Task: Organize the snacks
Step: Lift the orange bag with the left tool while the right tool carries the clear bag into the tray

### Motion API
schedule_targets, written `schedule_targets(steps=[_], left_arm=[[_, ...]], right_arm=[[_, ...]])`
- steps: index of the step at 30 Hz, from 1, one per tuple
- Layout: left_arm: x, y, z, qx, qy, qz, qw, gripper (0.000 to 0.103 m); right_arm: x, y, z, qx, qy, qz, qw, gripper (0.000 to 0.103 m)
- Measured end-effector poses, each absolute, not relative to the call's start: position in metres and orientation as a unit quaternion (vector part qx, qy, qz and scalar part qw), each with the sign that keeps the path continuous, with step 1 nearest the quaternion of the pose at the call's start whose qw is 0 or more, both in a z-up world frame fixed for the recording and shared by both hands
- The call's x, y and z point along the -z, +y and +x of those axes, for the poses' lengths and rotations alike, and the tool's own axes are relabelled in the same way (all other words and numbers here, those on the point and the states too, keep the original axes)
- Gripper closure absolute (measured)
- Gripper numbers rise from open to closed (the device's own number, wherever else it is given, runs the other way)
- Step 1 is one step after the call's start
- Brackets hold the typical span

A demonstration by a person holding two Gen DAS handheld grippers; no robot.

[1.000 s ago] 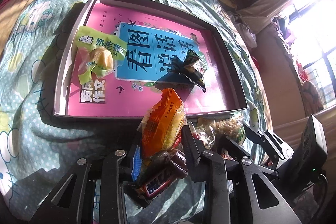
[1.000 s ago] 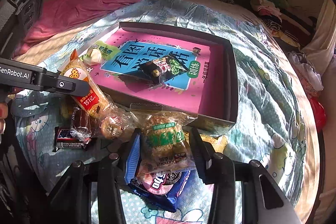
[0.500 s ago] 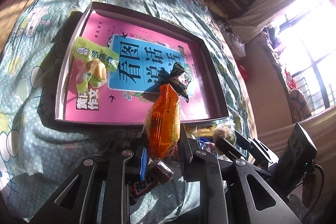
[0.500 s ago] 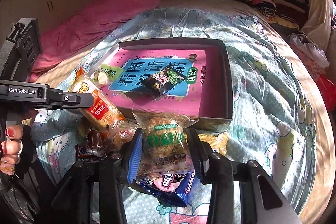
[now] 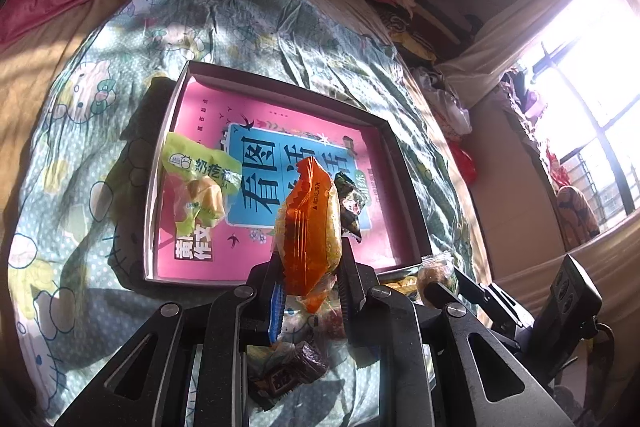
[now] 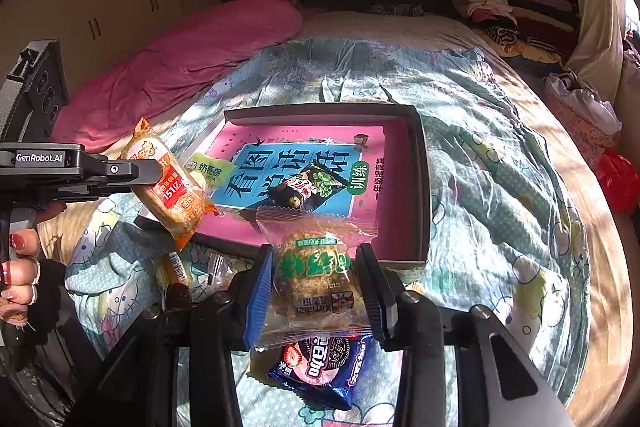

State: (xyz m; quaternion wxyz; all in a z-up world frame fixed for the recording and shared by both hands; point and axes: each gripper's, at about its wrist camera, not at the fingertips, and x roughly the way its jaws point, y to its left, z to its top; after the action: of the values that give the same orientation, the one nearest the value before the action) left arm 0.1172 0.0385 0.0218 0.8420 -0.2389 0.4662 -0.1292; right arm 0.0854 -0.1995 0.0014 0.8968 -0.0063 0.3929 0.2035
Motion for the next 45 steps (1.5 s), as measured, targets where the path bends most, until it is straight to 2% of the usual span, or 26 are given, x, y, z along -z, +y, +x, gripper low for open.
schedule_targets(steps=[45], left_arm=[[0.019, 0.035, 0.162, 0.111, 0.493, -0.238, 0.829, 0.08]], right_arm=[[0.016, -0.196, 0.149, -0.168, 0.416, 0.012, 0.893, 0.061]])
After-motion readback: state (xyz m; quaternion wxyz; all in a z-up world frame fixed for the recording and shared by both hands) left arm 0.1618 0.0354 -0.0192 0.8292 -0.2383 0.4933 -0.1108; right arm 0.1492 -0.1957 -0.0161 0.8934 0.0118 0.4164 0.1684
